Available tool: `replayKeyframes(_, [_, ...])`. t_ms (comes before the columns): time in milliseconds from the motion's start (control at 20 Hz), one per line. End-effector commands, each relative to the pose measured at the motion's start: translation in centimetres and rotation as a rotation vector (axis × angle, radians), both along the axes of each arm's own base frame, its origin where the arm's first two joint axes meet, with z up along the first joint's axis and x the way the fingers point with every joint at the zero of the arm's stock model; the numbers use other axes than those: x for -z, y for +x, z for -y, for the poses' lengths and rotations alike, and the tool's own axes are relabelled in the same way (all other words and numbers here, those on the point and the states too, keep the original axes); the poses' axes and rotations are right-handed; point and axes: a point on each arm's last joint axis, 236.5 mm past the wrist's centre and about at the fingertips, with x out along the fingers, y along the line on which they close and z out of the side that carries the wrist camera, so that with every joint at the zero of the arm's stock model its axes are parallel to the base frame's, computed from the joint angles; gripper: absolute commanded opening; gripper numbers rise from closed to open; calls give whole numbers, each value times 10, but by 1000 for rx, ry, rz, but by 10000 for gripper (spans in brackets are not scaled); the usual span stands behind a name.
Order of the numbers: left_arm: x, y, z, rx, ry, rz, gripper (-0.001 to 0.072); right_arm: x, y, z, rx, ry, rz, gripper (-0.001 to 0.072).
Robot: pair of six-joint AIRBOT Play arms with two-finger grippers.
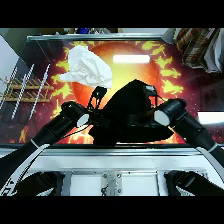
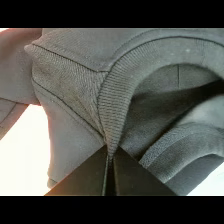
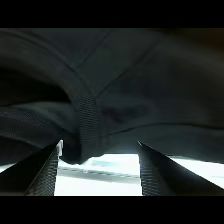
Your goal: Fold the clothes and pants, and hang the long-sleeved shirts on hangers.
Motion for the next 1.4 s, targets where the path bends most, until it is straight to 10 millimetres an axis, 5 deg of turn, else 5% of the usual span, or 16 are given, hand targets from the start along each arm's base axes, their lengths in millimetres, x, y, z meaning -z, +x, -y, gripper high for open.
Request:
replayKeyframes(0, [0, 0, 0, -1, -4, -1, 21, 34, -10, -25, 44, -30, -49, 509])
replayKeyframes(300, [0, 0, 0, -1, -4, -2, 21, 73, -24, -36, 77, -114, -122, 509])
replayKeyframes(650, [-1, 0, 0, -1, -4, -2, 20, 73, -17, 23, 77, -373, -86, 509])
replayKeyframes(850, [0, -3, -2, -1, 8, -14, 21, 71, -8, 29, 54, -404, -53, 504])
replayKeyframes(900, [-2, -4, -4, 0, 17, -21, 21, 70, -5, 32, 24, -413, -47, 334])
replayKeyframes(950, [-8, -4, -5, 1, 26, -21, 21, 68, -2, 34, -19, -415, -41, 60])
replayKeyframes(1000, [-17, -2, -4, 15, 25, -11, 21, 63, 2, 36, -44, -411, -34, 26])
replayKeyframes(1150, [-73, 13, 10, 73, -15, 75, 21, 21, 17, 48, -131, -376, -5, 21])
replayKeyframes(1350, [-187, 23, 21, 113, -120, 226, 21, -111, 23, 88, -179, -352, 59, 19])
